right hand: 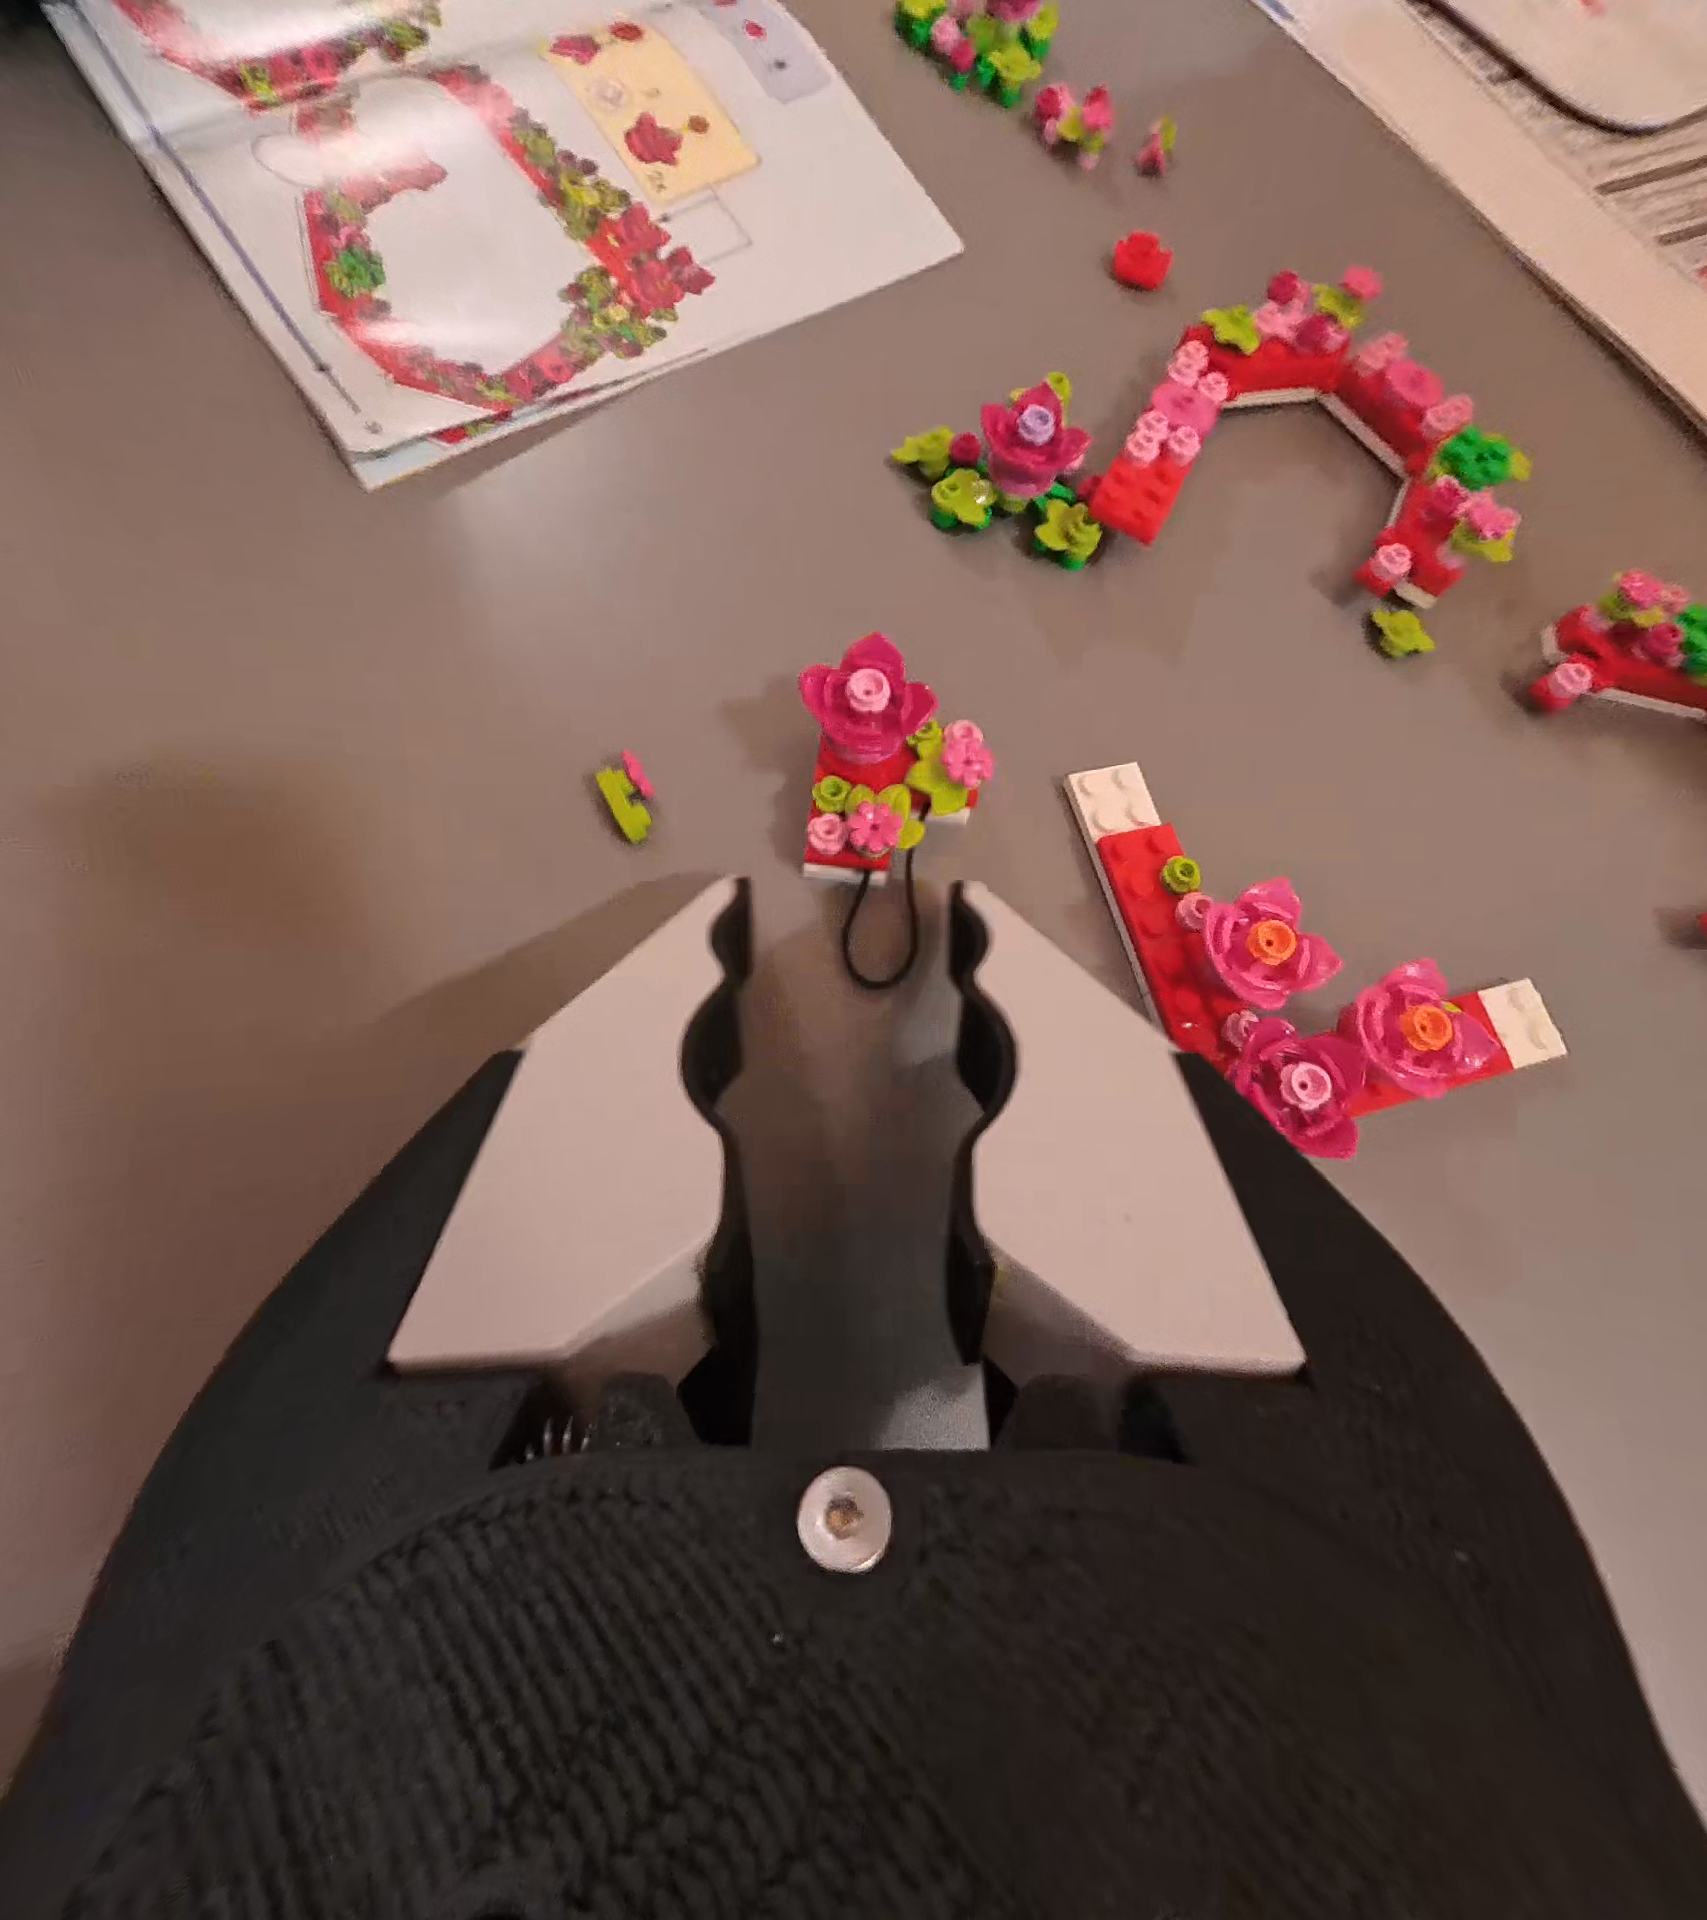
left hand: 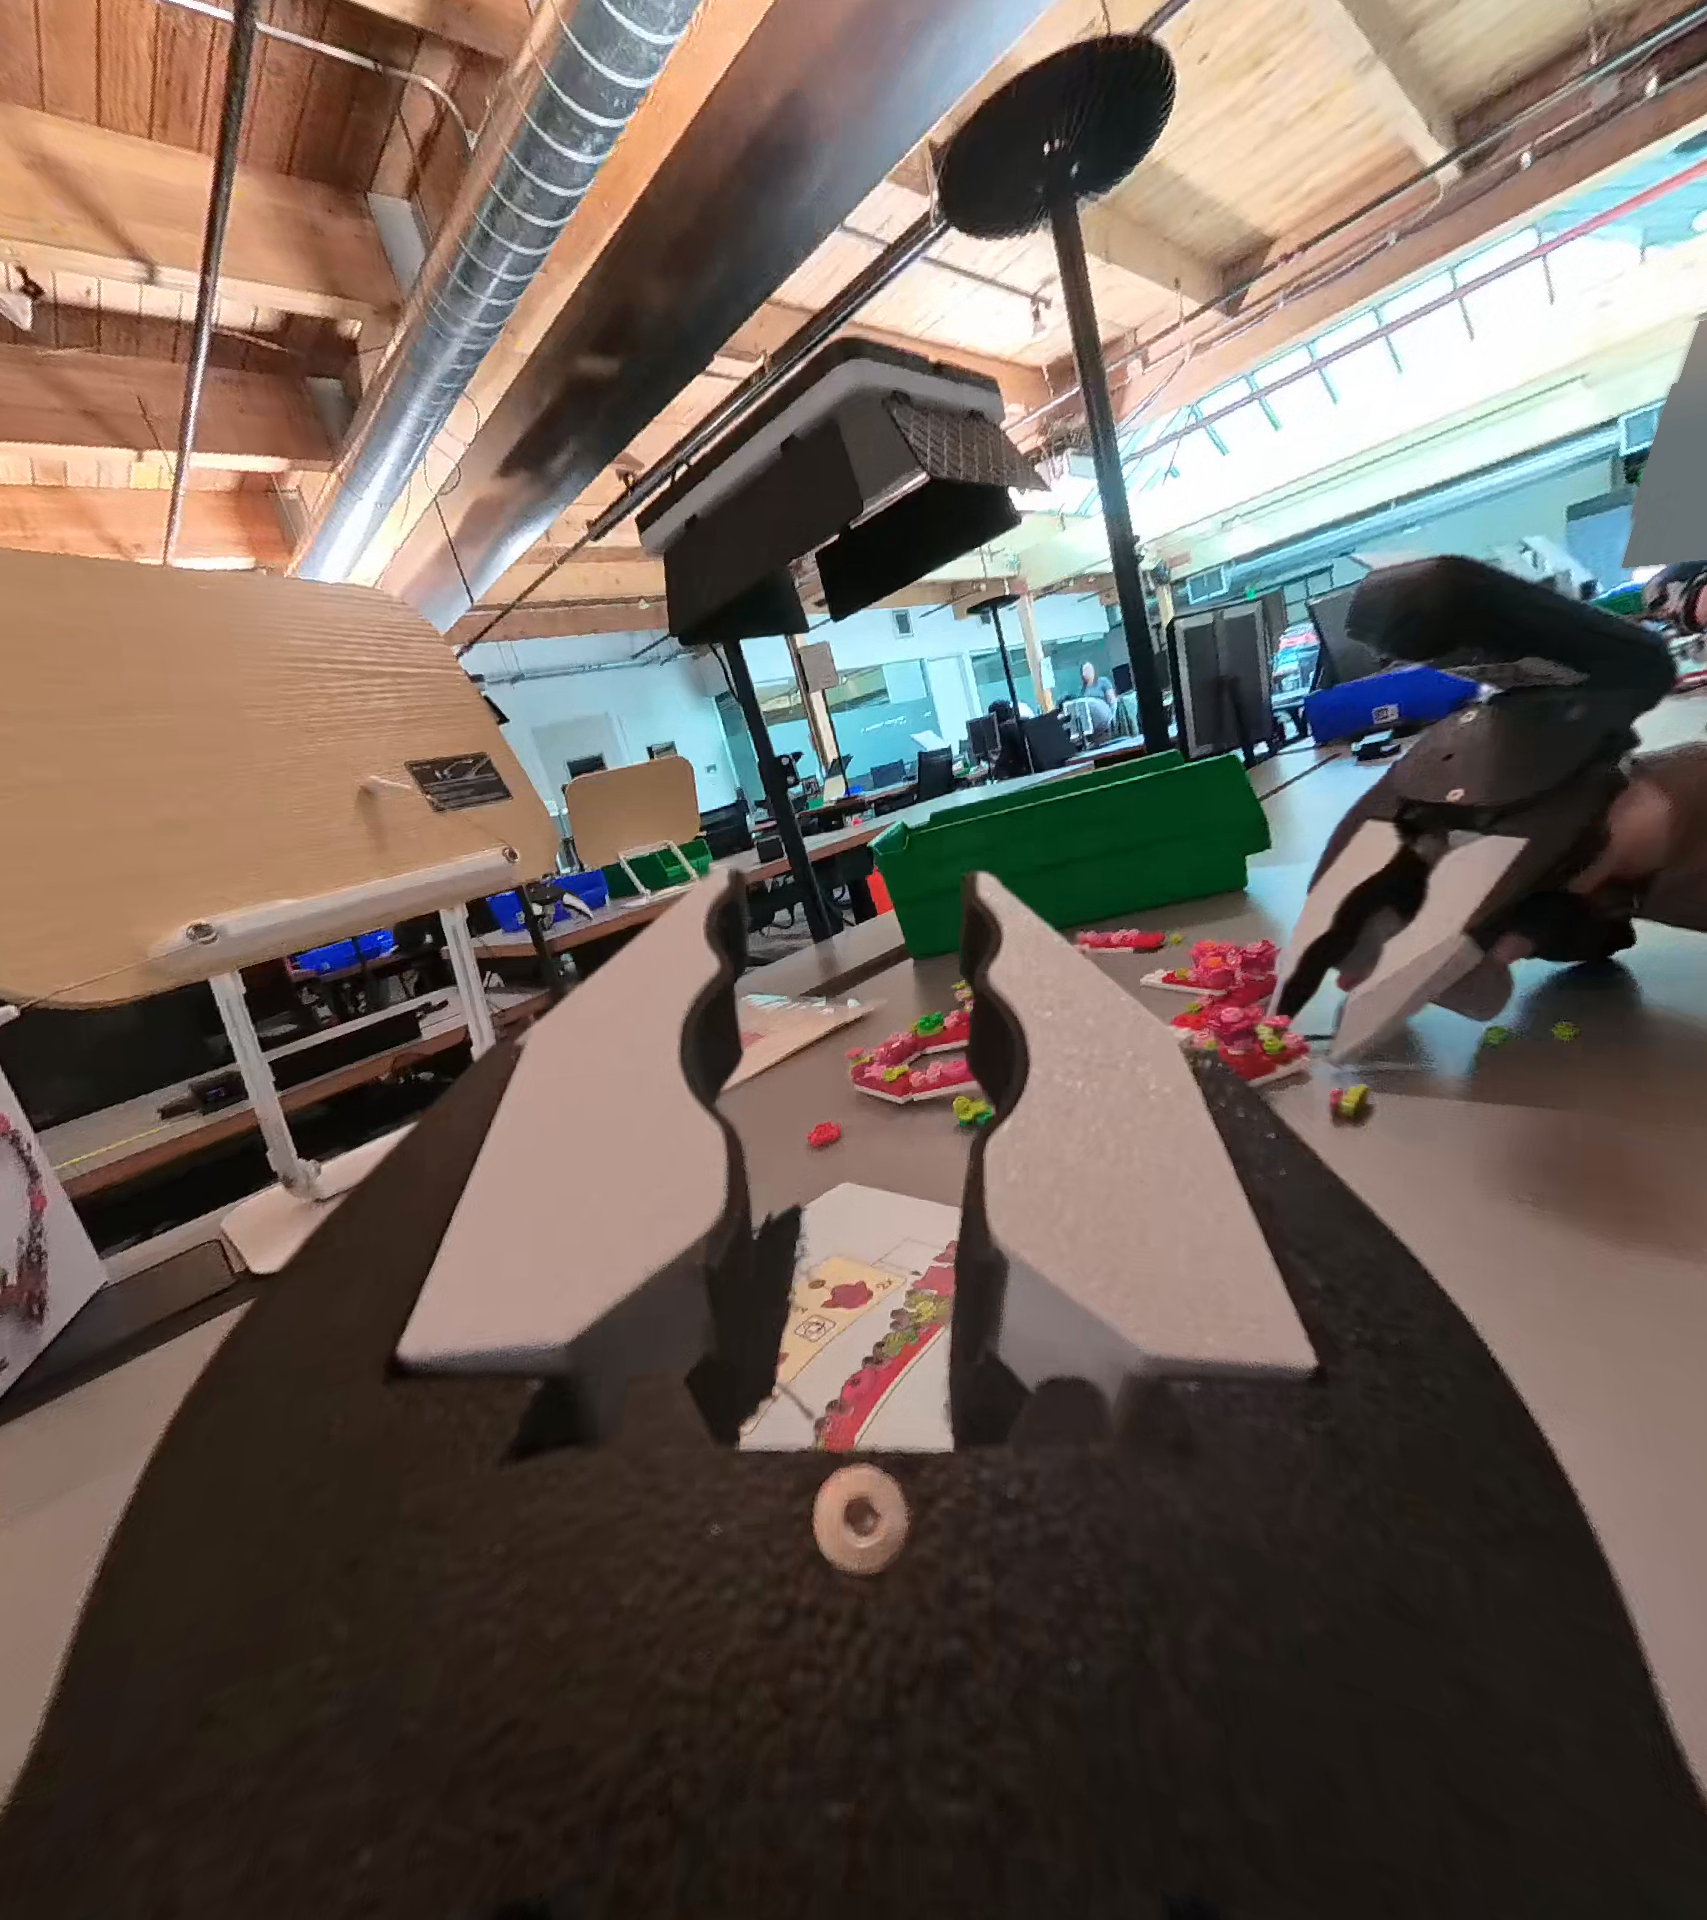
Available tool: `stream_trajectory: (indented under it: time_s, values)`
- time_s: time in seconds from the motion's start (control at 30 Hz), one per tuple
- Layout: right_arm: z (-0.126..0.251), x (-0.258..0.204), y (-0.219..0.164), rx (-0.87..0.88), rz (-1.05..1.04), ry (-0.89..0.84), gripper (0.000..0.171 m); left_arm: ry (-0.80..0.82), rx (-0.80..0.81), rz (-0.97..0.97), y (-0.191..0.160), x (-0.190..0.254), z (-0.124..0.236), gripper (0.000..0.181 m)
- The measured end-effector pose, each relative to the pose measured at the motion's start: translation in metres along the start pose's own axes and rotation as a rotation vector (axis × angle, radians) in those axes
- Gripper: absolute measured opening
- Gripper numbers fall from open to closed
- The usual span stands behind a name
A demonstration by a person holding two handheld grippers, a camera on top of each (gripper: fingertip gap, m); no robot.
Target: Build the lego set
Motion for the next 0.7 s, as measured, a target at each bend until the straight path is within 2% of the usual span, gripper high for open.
stream_trajectory:
  time_s: [0.03, 0.07, 0.13, 0.2, 0.23, 0.3, 0.4, 0.5, 0.7]
  values:
    - [0.004, -0.002, 0.001, 0.021, 0.018, 0.021, 0.047, 0.005, -0.004, 0.000, -0.001, 0.000, 0.000, 0.038]
    - [0.012, -0.002, 0.004, 0.077, 0.035, 0.040, 0.049, 0.005, -0.001, 0.002, 0.000, -0.001, 0.000, 0.037]
    - [0.034, 0.012, 0.016, 0.311, 0.005, 0.049, 0.045, 0.005, -0.004, 0.014, -0.001, -0.001, -0.001, 0.034]
    - [0.052, 0.058, 0.015, 0.488, -0.191, -0.016, 0.044, 0.005, -0.013, 0.018, -0.003, -0.001, -0.003, 0.034]
    - [0.056, 0.082, 0.010, 0.502, -0.279, -0.080, 0.044, 0.004, -0.016, 0.018, -0.003, -0.001, -0.003, 0.034]
    - [0.054, 0.129, -0.009, 0.389, -0.385, -0.308, 0.045, 0.012, -0.010, 0.021, -0.002, -0.002, -0.002, 0.034]
    - [0.042, 0.169, -0.029, 0.176, -0.451, -0.496, 0.047, 0.019, -0.014, 0.020, -0.003, -0.004, -0.002, 0.033]
    - [0.027, 0.185, -0.034, 0.058, -0.477, -0.524, 0.043, 0.022, -0.012, 0.026, -0.003, -0.005, -0.001, 0.033]
    - [0.013, 0.193, -0.038, -0.066, -0.461, -0.569, 0.025, 0.017, -0.020, 0.023, -0.003, -0.004, -0.002, 0.034]
Point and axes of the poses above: each gripper's, where its closed fingertips meet, z back along the fingers, y out of its top, x = y × z across the jaws, the point moved 5 cm from there along z, back along the fingers, and after that the axes turned 1 degree about -y, right-handed, at the moved point
